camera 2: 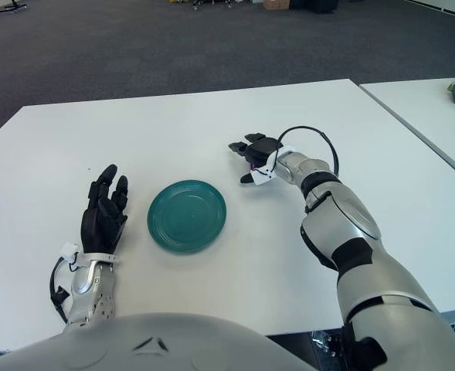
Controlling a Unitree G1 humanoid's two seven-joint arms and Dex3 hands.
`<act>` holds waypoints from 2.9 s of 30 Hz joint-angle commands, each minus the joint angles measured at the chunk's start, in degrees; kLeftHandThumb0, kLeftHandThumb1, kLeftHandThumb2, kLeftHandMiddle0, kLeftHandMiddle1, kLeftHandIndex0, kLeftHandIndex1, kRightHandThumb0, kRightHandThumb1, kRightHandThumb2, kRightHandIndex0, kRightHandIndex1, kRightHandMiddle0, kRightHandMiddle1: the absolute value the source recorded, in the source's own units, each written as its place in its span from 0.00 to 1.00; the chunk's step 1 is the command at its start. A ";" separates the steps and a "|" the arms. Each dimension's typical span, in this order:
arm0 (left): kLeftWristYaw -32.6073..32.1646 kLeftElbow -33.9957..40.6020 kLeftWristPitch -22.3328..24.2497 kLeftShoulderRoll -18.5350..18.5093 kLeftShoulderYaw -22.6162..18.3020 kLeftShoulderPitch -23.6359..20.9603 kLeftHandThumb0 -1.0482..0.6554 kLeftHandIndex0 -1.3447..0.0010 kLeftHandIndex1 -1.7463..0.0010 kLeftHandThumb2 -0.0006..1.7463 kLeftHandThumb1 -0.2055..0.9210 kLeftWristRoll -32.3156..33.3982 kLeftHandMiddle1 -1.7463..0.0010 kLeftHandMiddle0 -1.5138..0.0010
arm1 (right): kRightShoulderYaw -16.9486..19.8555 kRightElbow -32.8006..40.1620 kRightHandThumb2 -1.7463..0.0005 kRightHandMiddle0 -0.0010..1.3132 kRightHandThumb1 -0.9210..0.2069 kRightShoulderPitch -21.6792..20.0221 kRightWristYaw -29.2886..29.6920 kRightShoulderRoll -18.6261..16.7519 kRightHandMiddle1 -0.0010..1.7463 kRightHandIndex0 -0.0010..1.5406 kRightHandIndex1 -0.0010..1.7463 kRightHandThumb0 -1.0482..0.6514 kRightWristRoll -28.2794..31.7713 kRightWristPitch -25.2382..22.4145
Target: Put the gum into the plate.
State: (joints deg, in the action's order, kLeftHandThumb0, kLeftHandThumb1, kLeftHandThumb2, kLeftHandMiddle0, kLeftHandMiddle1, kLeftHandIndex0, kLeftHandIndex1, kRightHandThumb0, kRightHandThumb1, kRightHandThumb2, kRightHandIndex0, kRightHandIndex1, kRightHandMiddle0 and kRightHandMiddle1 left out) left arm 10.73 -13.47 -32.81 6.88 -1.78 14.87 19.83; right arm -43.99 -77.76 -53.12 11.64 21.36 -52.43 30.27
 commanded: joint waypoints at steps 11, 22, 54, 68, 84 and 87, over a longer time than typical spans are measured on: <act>0.27 -3.05 0.19 3.81 -0.20 3.40 0.13 1.00 0.83 0.43 1.00 1.56 1.00 0.87 | 0.46 -0.29 0.64 0.00 0.00 0.09 -0.03 -0.88 0.00 0.00 0.00 0.00 0.33 -3.65; 0.57 -2.08 0.59 3.57 0.49 3.97 0.12 1.00 0.85 0.43 1.00 1.68 1.00 0.88 | 0.97 -0.51 0.66 0.00 0.00 -0.63 -1.70 -0.14 0.00 0.00 0.00 0.00 0.54 -4.77; 3.44 -2.56 1.67 2.50 -0.83 3.97 0.08 1.00 0.79 0.45 1.00 3.19 1.00 0.89 | 1.10 -0.57 0.67 0.00 0.00 -0.75 -4.37 2.75 0.00 0.00 0.00 0.00 0.23 -6.44; 3.87 -2.55 2.14 2.13 -1.36 4.01 0.09 1.00 0.78 0.45 1.00 3.27 0.99 0.88 | 1.75 -0.90 0.70 0.00 0.00 -0.63 -7.60 2.50 0.00 0.00 0.00 0.00 0.72 -8.42; 3.54 -2.05 1.71 2.36 -1.43 4.56 0.10 1.00 0.78 0.44 1.00 2.73 1.00 0.88 | 2.37 -1.17 0.69 0.00 0.00 0.31 -10.66 1.85 0.00 0.00 0.00 0.00 0.82 -9.37; 3.38 -2.02 1.62 2.39 -1.41 4.59 0.10 1.00 0.79 0.44 1.00 2.52 1.00 0.88 | 2.38 -1.20 0.69 0.00 0.00 0.44 -11.04 1.77 0.00 0.00 0.00 0.00 0.71 -9.51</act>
State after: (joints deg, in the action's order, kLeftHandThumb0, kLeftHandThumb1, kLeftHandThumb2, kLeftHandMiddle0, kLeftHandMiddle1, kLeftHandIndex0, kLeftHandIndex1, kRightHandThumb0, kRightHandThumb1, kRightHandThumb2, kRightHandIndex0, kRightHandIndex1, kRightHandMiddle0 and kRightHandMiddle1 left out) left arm 14.20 -11.90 -30.98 6.82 -2.33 15.90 22.19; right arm -41.73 -78.63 -53.02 1.79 23.87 -52.23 21.28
